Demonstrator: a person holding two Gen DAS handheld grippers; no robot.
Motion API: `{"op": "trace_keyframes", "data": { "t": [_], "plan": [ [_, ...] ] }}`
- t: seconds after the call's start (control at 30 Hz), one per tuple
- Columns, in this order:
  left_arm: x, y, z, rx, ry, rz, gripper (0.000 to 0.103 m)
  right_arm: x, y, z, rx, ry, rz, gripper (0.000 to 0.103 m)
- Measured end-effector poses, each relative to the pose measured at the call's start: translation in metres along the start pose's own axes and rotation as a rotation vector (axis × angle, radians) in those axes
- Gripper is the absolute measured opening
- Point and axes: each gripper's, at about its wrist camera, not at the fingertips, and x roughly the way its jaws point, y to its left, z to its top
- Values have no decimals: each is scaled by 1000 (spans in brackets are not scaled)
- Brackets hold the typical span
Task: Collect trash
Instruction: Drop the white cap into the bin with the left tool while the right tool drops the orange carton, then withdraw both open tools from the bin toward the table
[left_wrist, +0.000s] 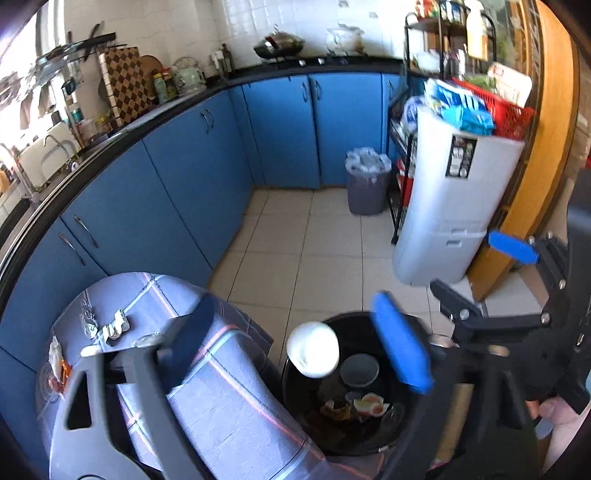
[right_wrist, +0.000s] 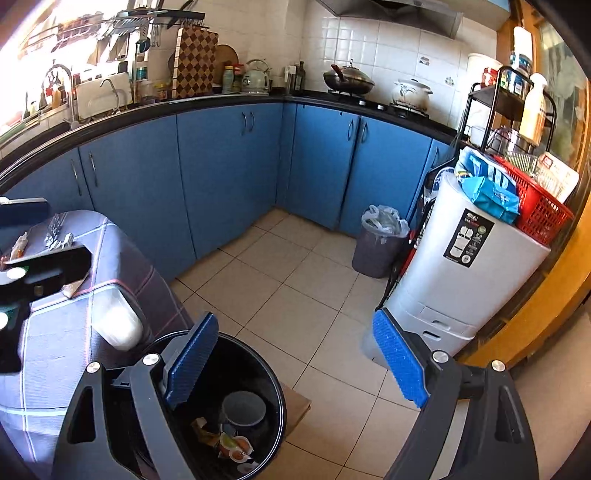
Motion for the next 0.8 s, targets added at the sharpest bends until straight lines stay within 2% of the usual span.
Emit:
{"op": "trace_keyframes", "data": {
  "t": [0.23,0.4,0.53,0.8],
  "plan": [
    [0,13,-4,-15,7,10,92,4,15,1,-26,9,28,83],
    [-3,41,-15,-60,15,40,92,5,43,7,-55,11,91,83],
    [-6,75,-30,-134,35,75,94,8,71,10,-101,18,153,83],
    [-12,173,-90,-322,97,196,97,27,140,19,-179,63,273,83]
  ]
}}
